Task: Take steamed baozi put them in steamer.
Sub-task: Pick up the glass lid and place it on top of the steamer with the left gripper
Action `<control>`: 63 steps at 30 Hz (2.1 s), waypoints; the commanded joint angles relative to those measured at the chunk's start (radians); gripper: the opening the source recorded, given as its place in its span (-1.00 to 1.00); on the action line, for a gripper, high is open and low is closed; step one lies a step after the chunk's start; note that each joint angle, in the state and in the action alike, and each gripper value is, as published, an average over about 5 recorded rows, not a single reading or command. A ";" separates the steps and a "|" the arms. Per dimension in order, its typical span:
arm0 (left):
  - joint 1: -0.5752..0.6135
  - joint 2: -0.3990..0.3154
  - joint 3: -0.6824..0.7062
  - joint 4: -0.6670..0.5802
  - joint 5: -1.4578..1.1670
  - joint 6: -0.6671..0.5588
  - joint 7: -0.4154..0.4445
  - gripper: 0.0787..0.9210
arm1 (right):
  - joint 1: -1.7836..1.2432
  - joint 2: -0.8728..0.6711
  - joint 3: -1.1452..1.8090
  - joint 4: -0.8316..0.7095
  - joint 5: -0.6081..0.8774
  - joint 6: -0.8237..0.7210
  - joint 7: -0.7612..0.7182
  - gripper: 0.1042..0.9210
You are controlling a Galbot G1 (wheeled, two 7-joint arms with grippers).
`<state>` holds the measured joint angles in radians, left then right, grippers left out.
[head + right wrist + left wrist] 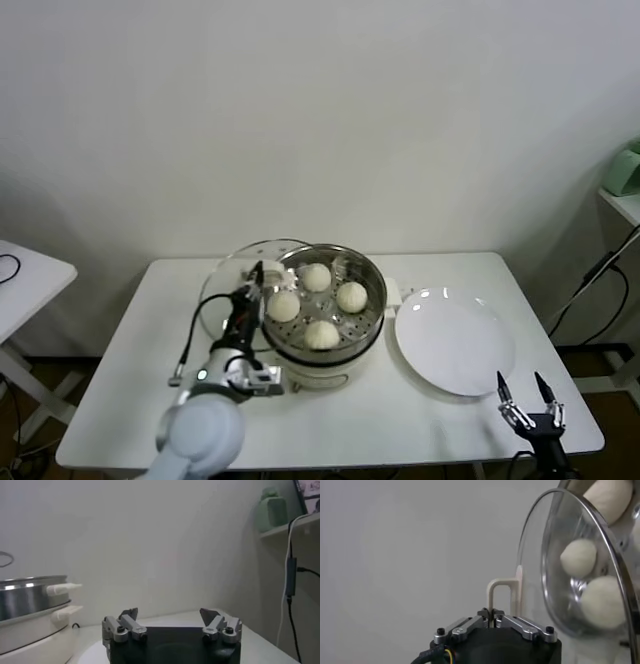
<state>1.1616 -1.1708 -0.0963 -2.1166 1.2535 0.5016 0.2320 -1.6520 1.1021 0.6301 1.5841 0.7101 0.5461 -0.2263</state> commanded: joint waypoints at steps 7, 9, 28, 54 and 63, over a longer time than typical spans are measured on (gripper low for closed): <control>-0.116 -0.169 0.184 0.087 0.184 0.024 0.056 -0.87 | 0.005 -0.001 -0.011 -0.021 -0.003 0.004 -0.003 0.76; -0.137 -0.180 0.196 0.109 0.182 0.026 0.053 -0.87 | 0.004 -0.001 -0.011 -0.023 -0.003 0.005 -0.003 0.76; -0.162 -0.204 0.192 0.257 0.138 0.022 -0.042 -0.87 | -0.013 0.006 -0.002 -0.023 0.001 0.019 -0.006 0.76; -0.144 -0.239 0.167 0.309 0.224 0.021 -0.052 -0.87 | 0.005 0.012 -0.013 -0.034 0.004 0.021 -0.009 0.76; -0.128 -0.246 0.162 0.320 0.239 0.016 -0.060 -0.87 | 0.009 0.014 -0.016 -0.037 0.004 0.022 -0.011 0.76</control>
<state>1.0270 -1.4120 0.0696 -1.8076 1.4744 0.5202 0.1773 -1.6441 1.1161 0.6142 1.5480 0.7134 0.5679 -0.2366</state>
